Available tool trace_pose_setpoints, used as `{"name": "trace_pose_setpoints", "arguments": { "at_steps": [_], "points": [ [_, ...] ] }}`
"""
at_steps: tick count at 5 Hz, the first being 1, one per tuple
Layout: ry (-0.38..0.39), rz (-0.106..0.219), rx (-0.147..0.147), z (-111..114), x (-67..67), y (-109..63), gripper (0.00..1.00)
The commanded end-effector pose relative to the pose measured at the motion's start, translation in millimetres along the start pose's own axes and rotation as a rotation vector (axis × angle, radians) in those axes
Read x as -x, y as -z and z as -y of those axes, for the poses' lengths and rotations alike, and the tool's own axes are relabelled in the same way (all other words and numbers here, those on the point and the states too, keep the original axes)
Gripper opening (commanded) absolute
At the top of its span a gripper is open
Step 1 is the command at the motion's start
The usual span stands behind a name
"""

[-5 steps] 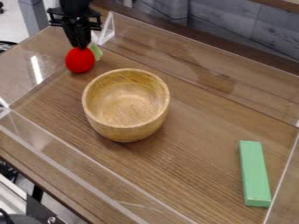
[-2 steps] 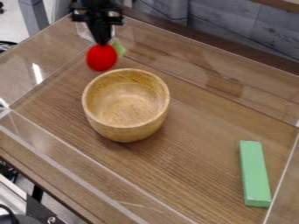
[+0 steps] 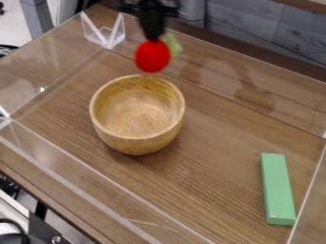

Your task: Move the red fruit to the right

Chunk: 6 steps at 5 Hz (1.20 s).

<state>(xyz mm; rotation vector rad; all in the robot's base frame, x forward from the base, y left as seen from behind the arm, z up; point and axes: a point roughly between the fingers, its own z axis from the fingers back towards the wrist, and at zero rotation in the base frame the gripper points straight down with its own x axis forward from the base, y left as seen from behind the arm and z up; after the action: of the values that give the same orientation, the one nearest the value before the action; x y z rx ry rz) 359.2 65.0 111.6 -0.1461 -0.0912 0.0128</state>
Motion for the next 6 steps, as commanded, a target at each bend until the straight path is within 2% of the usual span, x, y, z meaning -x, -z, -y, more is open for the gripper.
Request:
{"name": "trace_pose_setpoints", "arguments": {
  "at_steps": [1,2,4,5,6],
  "points": [
    [0.061,0.08,-0.013,28,-6.3,-19.2,0.0],
    [0.121,0.071,-0.002,52,-5.2,-6.5,0.0],
    [0.16,0.062,0.01,96,-8.9,-12.2,0.0],
    [0.125,0.063,0.001,106,-9.1,12.5,0.0],
    [0.083,0.059,-0.014,105,-8.3,40.4,0.0]
  ]
}}
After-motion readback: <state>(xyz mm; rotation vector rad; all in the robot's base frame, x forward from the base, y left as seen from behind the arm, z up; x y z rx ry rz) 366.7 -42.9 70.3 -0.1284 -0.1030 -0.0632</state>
